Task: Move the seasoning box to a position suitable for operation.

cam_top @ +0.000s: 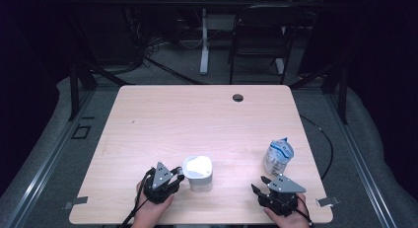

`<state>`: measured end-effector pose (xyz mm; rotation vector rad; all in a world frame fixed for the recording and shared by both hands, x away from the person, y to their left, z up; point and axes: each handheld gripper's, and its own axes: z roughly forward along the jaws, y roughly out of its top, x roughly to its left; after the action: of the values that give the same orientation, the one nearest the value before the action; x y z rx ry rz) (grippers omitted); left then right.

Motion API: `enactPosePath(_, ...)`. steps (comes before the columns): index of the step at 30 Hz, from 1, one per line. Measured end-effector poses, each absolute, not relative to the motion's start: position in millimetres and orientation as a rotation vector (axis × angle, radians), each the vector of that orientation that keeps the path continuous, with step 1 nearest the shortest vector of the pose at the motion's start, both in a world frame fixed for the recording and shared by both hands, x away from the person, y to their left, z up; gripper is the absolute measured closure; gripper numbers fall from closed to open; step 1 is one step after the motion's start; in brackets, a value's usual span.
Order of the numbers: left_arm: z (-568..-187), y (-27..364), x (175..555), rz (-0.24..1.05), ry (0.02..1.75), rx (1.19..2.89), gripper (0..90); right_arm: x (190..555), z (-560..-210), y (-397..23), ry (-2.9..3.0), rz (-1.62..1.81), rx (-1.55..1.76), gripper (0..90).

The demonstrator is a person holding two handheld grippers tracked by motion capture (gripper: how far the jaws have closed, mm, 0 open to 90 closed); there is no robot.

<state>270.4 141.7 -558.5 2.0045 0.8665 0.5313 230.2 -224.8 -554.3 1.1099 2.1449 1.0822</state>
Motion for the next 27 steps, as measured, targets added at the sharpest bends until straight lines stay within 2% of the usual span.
enactPosePath(10, -558, 144, 270, 0.500, 0.875, 1.990, 69.3, 230, -555, -223, 2.154, 1.079, 1.103, 53.8)
enactPosePath(17, -557, 152, 270, 0.471, 0.888, 1.972, 62.0, 229, -554, -225, 2.147, 1.080, 1.110, 53.8)
enactPosePath(27, -552, 157, 261, 0.476, 0.878, 1.973, 69.8, 229, -554, -226, 2.141, 1.090, 1.108, 53.7)
